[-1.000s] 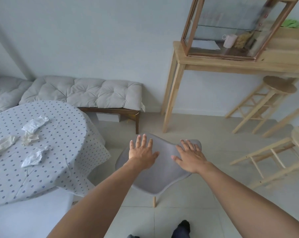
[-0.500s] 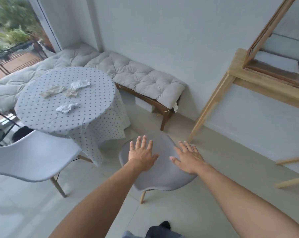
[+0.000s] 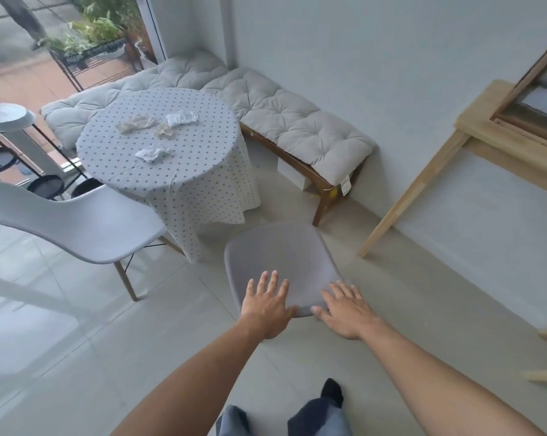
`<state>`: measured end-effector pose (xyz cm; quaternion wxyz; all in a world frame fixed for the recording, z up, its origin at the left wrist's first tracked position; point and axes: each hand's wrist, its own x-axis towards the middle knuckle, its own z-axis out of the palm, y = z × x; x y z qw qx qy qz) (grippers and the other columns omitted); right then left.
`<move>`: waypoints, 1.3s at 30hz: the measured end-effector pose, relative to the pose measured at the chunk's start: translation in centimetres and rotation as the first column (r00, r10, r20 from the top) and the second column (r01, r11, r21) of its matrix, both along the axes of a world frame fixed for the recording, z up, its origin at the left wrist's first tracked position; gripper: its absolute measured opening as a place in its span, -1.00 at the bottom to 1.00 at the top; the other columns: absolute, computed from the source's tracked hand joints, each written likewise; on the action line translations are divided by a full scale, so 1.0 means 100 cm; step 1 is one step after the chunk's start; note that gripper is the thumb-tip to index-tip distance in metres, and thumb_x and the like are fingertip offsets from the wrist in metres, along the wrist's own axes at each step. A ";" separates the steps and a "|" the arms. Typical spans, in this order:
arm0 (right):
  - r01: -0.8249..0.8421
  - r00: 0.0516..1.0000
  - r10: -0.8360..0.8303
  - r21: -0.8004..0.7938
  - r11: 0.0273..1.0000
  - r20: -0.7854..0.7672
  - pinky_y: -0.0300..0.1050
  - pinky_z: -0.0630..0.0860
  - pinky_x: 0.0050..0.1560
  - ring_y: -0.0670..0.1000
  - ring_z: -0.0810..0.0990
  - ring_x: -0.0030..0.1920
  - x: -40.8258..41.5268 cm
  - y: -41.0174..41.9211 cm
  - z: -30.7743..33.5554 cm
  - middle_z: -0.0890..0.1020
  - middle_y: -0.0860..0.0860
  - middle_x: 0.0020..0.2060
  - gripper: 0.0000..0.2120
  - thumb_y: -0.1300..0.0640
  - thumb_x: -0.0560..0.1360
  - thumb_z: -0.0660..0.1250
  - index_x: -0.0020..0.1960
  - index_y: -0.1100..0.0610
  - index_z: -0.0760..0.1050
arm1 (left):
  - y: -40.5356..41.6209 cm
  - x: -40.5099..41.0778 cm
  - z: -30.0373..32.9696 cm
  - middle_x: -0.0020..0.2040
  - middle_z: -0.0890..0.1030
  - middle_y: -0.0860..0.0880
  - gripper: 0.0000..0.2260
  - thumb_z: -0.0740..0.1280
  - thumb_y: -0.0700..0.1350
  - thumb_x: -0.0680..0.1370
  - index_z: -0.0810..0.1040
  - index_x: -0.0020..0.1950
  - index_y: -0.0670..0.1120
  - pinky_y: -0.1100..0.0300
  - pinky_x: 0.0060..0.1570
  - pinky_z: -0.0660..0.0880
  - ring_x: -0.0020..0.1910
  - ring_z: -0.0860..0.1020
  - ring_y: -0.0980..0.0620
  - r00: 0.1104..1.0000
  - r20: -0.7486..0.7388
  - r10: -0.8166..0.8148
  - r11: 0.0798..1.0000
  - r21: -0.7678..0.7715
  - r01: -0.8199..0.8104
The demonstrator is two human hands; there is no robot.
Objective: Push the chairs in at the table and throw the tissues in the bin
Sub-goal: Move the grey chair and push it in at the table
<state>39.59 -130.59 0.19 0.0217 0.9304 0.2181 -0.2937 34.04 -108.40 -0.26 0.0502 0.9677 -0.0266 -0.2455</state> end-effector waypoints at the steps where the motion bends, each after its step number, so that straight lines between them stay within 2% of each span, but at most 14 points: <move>1: -0.043 0.999 0.043 -0.007 0.999 0.001 0.21 -0.12 0.59 0.13 -0.04 0.64 0.001 -0.006 -0.005 0.10 0.13 0.65 -0.31 -0.34 0.64 -0.08 0.62 0.06 0.12 | -0.008 -0.003 -0.002 0.69 -0.16 -0.15 -0.31 -0.11 0.33 0.66 -0.14 0.66 -0.03 -0.28 0.58 -0.09 0.65 -0.20 -0.20 1.000 -0.007 0.009 1.000 0.010 -0.009; 4: -0.185 0.983 0.185 -0.006 0.983 -0.006 0.22 -0.14 0.59 0.12 0.06 0.62 0.010 -0.023 -0.016 0.24 0.12 0.60 -0.31 -0.35 0.65 -0.12 0.60 0.06 0.18 | -0.036 -0.010 -0.010 0.69 -0.14 -0.15 -0.33 -0.14 0.33 0.67 -0.12 0.66 -0.03 -0.26 0.58 -0.08 0.65 -0.18 -0.20 0.996 -0.042 0.072 0.997 -0.014 -0.073; 7: -0.302 0.953 0.301 0.038 0.953 0.026 0.21 -0.06 0.59 0.15 0.24 0.54 0.027 -0.033 -0.021 0.42 0.12 0.48 -0.33 -0.35 0.65 -0.10 0.54 0.07 0.28 | -0.064 -0.010 -0.017 0.69 -0.05 -0.18 -0.36 -0.15 0.29 0.68 -0.06 0.66 -0.05 -0.22 0.59 -0.05 0.65 -0.09 -0.21 0.992 -0.058 0.114 0.993 -0.025 -0.116; 9: -0.367 0.930 0.365 0.061 0.928 0.040 0.19 0.02 0.57 0.17 0.35 0.46 0.036 -0.038 -0.023 0.50 0.11 0.40 -0.37 -0.32 0.66 -0.07 0.49 0.08 0.34 | -0.079 -0.010 -0.019 0.63 0.20 -0.23 -0.40 -0.15 0.25 0.70 0.05 0.64 -0.07 -0.20 0.56 0.06 0.60 0.14 -0.26 0.991 -0.049 0.124 0.992 -0.013 -0.125; 11: -0.422 0.907 0.418 0.075 0.904 0.054 0.19 0.11 0.53 0.19 0.42 0.40 0.043 -0.043 -0.026 0.54 0.10 0.36 -0.40 -0.31 0.66 -0.06 0.44 0.08 0.38 | -0.088 -0.010 -0.019 0.42 0.48 -0.24 -0.44 -0.13 0.23 0.70 0.23 0.53 -0.09 -0.17 0.47 0.21 0.39 0.40 -0.28 0.991 0.012 0.134 0.991 0.019 -0.135; 13: -0.463 0.885 0.457 0.087 0.882 0.084 0.16 0.24 0.45 0.20 0.47 0.33 0.050 -0.044 -0.026 0.57 0.09 0.31 -0.43 -0.30 0.67 -0.06 0.37 0.08 0.42 | -0.092 -0.009 -0.016 0.25 0.57 -0.22 -0.49 -0.12 0.23 0.70 0.37 0.36 -0.09 -0.14 0.35 0.31 0.22 0.49 -0.27 0.987 0.073 0.140 0.988 0.051 -0.144; 16: -0.518 0.853 0.506 0.095 0.850 0.127 0.12 0.35 0.33 0.21 0.51 0.24 0.061 -0.043 -0.027 0.60 0.10 0.23 -0.45 -0.29 0.68 -0.07 0.29 0.08 0.45 | -0.096 -0.004 -0.016 0.19 0.58 -0.22 -0.51 -0.10 0.22 0.70 0.40 0.27 -0.10 -0.15 0.31 0.33 0.16 0.50 -0.27 0.980 0.114 0.161 0.983 0.072 -0.170; 23: -0.572 0.819 0.554 0.117 0.812 0.151 0.11 0.37 0.28 0.21 0.53 0.18 0.110 -0.032 -0.024 0.62 0.09 0.18 -0.51 -0.26 0.69 -0.04 0.22 0.08 0.45 | -0.097 0.032 -0.015 0.14 0.60 -0.22 -0.51 -0.08 0.21 0.71 0.44 0.23 -0.12 -0.15 0.28 0.34 0.14 0.51 -0.27 0.954 0.185 0.236 0.964 0.076 -0.254; 29: -0.632 0.772 0.607 0.132 0.764 0.187 0.10 0.37 0.22 0.22 0.56 0.14 0.171 -0.002 -0.021 0.64 0.09 0.12 -0.52 -0.26 0.68 -0.02 0.17 0.09 0.46 | -0.074 0.081 -0.019 0.10 0.61 -0.21 -0.45 -0.15 0.24 0.69 0.46 0.17 -0.12 -0.15 0.22 0.37 0.10 0.52 -0.27 0.925 0.247 0.288 0.947 0.068 -0.313; 39: -0.673 0.739 0.650 0.143 0.726 0.180 0.06 0.31 0.34 0.18 0.53 0.23 0.277 0.075 -0.018 0.63 0.07 0.19 -0.52 -0.25 0.68 0.01 0.23 0.09 0.47 | -0.017 0.175 -0.027 0.11 0.61 -0.18 -0.45 -0.15 0.26 0.69 0.47 0.15 -0.10 -0.12 0.23 0.38 0.11 0.53 -0.25 0.887 0.252 0.388 0.905 0.081 -0.419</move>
